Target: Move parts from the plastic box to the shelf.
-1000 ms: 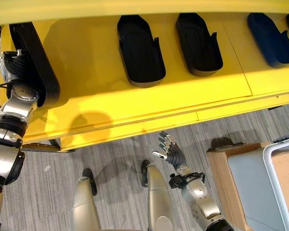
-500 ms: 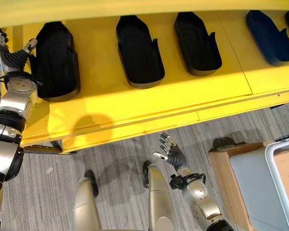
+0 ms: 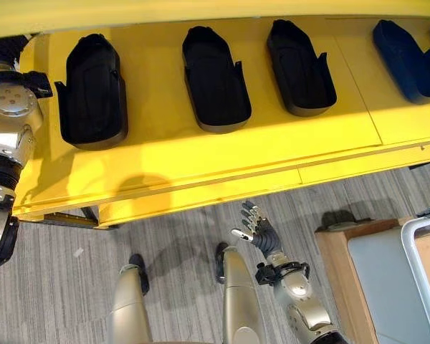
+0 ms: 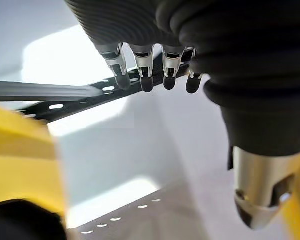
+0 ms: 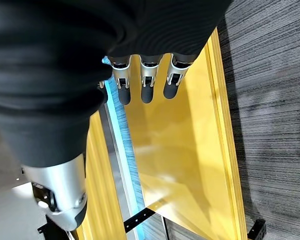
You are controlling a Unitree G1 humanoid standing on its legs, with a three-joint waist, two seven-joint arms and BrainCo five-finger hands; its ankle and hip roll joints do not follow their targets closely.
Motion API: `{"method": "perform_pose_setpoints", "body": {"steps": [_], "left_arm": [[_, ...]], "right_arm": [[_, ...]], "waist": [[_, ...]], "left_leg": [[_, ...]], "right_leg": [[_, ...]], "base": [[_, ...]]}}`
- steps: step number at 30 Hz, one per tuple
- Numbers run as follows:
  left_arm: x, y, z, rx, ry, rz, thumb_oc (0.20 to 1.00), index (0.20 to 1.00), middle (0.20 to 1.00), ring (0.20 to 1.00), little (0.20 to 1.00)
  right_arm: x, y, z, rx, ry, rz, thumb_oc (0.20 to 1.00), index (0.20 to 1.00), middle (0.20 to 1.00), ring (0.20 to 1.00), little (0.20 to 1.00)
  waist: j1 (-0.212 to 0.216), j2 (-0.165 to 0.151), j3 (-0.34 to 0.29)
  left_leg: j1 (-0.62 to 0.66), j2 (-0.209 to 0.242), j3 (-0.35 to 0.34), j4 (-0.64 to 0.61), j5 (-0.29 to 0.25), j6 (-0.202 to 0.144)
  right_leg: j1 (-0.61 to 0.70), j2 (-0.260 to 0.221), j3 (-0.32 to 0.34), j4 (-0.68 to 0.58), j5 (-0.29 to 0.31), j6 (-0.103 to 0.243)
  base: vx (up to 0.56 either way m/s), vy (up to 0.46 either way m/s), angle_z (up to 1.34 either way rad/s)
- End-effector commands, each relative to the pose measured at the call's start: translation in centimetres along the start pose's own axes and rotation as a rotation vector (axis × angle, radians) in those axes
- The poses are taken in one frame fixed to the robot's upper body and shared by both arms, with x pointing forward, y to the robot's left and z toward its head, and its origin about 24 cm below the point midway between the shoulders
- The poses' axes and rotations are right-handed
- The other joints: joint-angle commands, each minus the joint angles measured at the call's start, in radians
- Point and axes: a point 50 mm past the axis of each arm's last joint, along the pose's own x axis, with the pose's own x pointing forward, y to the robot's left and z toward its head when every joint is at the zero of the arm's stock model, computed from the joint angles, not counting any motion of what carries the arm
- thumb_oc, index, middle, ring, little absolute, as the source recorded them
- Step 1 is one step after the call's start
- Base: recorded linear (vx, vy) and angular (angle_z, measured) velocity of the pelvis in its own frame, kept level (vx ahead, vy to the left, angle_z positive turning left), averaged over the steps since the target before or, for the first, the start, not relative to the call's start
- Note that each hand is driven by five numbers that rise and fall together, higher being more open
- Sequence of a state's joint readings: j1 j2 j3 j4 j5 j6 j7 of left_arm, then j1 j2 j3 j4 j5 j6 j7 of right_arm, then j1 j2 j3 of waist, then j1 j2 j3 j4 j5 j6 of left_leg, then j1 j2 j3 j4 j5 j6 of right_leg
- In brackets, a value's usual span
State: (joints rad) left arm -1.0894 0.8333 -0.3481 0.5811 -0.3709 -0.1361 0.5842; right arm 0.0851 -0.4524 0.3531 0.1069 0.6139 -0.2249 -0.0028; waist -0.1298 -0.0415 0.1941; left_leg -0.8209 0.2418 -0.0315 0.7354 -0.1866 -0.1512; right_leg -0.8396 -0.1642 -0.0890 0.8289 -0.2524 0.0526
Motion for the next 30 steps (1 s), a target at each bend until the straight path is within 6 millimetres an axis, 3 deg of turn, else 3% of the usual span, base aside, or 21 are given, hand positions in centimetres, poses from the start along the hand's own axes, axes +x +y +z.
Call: {"method": "perform_pose_setpoints", "body": {"steps": [1, 7, 8, 9, 12, 18, 20, 22, 23, 24, 27, 28, 30], "left_arm": [[-0.8, 1.5, 1.2, -0.001, -0.153, 0.000, 1.000, 1.000, 1.000, 1.000, 1.000], [-6.0, 2.0, 0.0, 0.095, -0.241, -0.151, 1.000, 1.000, 1.000, 1.000, 1.000], [-6.9, 2.3, -0.3, 0.127, -0.250, -0.169, 1.000, 1.000, 1.000, 1.000, 1.000], [-8.0, 2.3, -0.4, 0.155, -0.266, -0.195, 1.000, 1.000, 1.000, 1.000, 1.000], [-10.9, 2.6, -1.3, 0.207, -0.262, -0.275, 1.000, 1.000, 1.000, 1.000, 1.000], [-14.1, 2.6, -2.1, 0.296, -0.258, -0.395, 1.000, 1.000, 1.000, 1.000, 1.000], [-16.2, 2.5, -3.0, 0.241, -0.194, -0.478, 1.000, 1.000, 1.000, 1.000, 1.000], [-19.1, 2.0, -4.0, -0.037, -0.010, -0.563, 1.000, 1.000, 1.000, 1.000, 1.000], [-19.1, 2.0, -4.0, -0.038, -0.009, -0.564, 1.000, 1.000, 1.000, 1.000, 1.000], [-22.1, 1.3, -5.6, -0.287, 0.219, -0.636, 1.000, 1.000, 1.000, 1.000, 1.000], [-22.9, 1.2, -5.9, -0.325, 0.265, -0.652, 1.000, 1.000, 1.000, 1.000, 1.000], [-24.8, 0.9, -7.2, -0.411, 0.397, -0.676, 1.000, 1.000, 1.000, 1.000, 1.000], [-26.3, 0.8, -7.9, -0.443, 0.481, -0.702, 1.000, 1.000, 1.000, 1.000, 1.000]], "right_arm": [[-0.6, -0.8, 1.3, -0.022, -0.068, 0.004, 1.000, 1.000, 1.000, 1.000, 1.000], [-0.8, -1.3, 1.5, -0.019, -0.087, -0.020, 1.000, 1.000, 1.000, 1.000, 1.000], [-0.9, -1.4, 1.5, -0.023, -0.087, -0.021, 1.000, 1.000, 1.000, 1.000, 1.000], [-0.8, -1.4, 1.7, -0.018, -0.096, -0.024, 1.000, 1.000, 1.000, 1.000, 1.000], [-0.8, -1.5, 2.2, -0.023, -0.120, -0.028, 1.000, 1.000, 1.000, 1.000, 1.000], [-0.5, -1.4, 2.8, -0.036, -0.146, -0.020, 1.000, 1.000, 1.000, 1.000, 1.000], [-0.4, -1.2, 3.0, -0.043, -0.150, -0.008, 1.000, 1.000, 1.000, 1.000, 1.000], [-0.4, -1.3, 3.2, -0.063, -0.151, -0.005, 1.000, 1.000, 1.000, 1.000, 1.000], [-0.4, -1.3, 3.2, -0.063, -0.151, -0.005, 1.000, 1.000, 1.000, 1.000, 1.000], [-0.7, -1.4, 3.0, -0.077, -0.137, -0.004, 1.000, 1.000, 1.000, 1.000, 1.000], [-0.8, -1.4, 2.8, -0.083, -0.128, 0.001, 1.000, 1.000, 1.000, 1.000, 1.000], [-0.9, -1.4, 2.6, -0.089, -0.114, 0.001, 1.000, 1.000, 1.000, 1.000, 1.000], [-1.0, -1.4, 2.1, -0.087, -0.091, 0.003, 1.000, 1.000, 1.000, 1.000, 1.000]], "waist": [[0.003, 0.031, -0.052], [0.025, 0.023, -0.034], [0.027, 0.021, -0.035], [0.031, 0.018, -0.027], [0.040, 0.014, -0.018], [0.048, 0.010, -0.006], [0.053, 0.009, -0.002], [0.058, 0.007, 0.003], [0.058, 0.007, 0.004], [0.057, 0.009, 0.008], [0.058, 0.009, 0.012], [0.058, 0.010, 0.011], [0.058, 0.010, 0.009]], "left_leg": [[-0.031, -0.001, 0.006, -0.045, 0.063, 0.057], [-0.023, -0.003, 0.006, -0.052, 0.063, 0.058], [-0.008, -0.002, 0.005, -0.046, 0.033, 0.053], [-0.019, -0.002, 0.006, -0.052, 0.061, 0.059], [-0.010, -0.002, 0.006, -0.051, 0.057, 0.060], [0.016, -0.004, 0.010, -0.071, 0.061, 0.061], [0.041, -0.005, 0.012, -0.086, 0.067, 0.061], [0.094, -0.004, 0.017, -0.126, 0.082, 0.060], [0.097, -0.004, 0.018, -0.128, 0.083, 0.060], [0.152, -0.002, 0.018, -0.164, 0.097, 0.059], [0.181, 0.000, 0.018, -0.185, 0.104, 0.058], [0.237, -0.003, 0.020, -0.229, 0.118, 0.057], [0.301, -0.009, 0.024, -0.278, 0.133, 0.057]], "right_leg": [[0.042, -0.016, 0.031, -0.110, 0.080, 0.052], [0.049, -0.013, 0.029, -0.114, 0.077, 0.046], [0.062, -0.013, 0.031, -0.107, 0.052, 0.051], [0.052, -0.013, 0.029, -0.113, 0.076, 0.044], [0.058, -0.011, 0.029, -0.111, 0.074, 0.043], [0.079, -0.013, 0.028, -0.125, 0.081, 0.043], [0.099, -0.010, 0.027, -0.139, 0.088, 0.043], [0.149, -0.005, 0.028, -0.173, 0.102, 0.044], [0.152, -0.004, 0.028, -0.175, 0.103, 0.044], [0.209, 0.003, 0.027, -0.214, 0.117, 0.046], [0.241, 0.007, 0.026, -0.236, 0.124, 0.048], [0.298, 0.011, 0.026, -0.278, 0.135, 0.054], [0.365, 0.013, 0.024, -0.325, 0.147, 0.061]], "base": [[0.00, 0.000, 0.00], [0.00, 0.003, 0.02], [0.00, 0.000, 0.00], [-0.01, 0.005, 0.04], [-0.03, 0.002, 0.01], [0.00, 0.000, 0.00], [0.00, 0.000, 0.00], [0.00, 0.000, 0.00], [0.00, 0.000, 0.00], [0.03, -0.020, -0.03], [0.03, -0.009, -0.06], [0.05, -0.006, -0.03], [0.08, 0.002, 0.02]]}}
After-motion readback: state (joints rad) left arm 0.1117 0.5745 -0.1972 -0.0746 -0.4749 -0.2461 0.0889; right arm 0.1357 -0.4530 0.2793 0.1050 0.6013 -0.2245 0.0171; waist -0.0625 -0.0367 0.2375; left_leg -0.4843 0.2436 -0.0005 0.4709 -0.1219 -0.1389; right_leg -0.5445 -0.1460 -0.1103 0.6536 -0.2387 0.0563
